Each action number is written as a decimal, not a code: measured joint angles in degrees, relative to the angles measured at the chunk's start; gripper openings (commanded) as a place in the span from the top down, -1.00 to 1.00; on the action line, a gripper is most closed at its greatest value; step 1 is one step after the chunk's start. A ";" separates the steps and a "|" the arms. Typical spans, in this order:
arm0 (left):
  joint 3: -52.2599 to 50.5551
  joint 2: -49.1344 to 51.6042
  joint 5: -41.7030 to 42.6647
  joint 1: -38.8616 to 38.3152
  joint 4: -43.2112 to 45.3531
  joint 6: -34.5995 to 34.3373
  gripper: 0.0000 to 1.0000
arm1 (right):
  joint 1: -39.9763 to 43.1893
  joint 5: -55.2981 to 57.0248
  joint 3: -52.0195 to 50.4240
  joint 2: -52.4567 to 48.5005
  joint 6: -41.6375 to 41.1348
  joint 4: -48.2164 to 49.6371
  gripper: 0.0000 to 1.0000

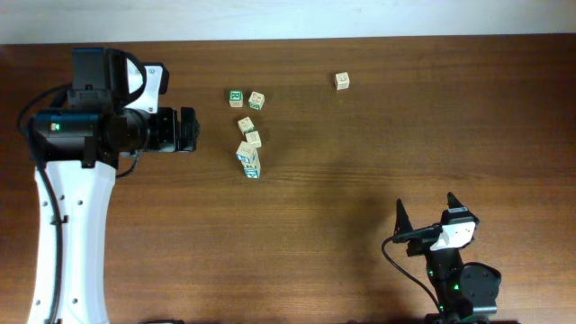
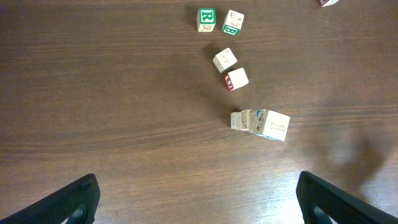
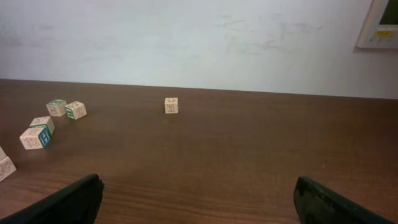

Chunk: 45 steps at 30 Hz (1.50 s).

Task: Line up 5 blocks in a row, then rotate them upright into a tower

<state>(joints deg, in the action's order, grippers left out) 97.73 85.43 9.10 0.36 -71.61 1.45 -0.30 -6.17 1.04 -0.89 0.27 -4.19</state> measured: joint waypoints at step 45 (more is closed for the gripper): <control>-28.15 -27.08 -7.65 0.00 29.03 1.99 -0.98 | 0.00 0.00 -0.15 0.11 0.00 0.42 -0.96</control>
<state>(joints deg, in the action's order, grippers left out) 69.58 58.35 1.45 0.36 -42.59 3.44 -0.30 -6.17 0.89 -0.78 0.27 -3.77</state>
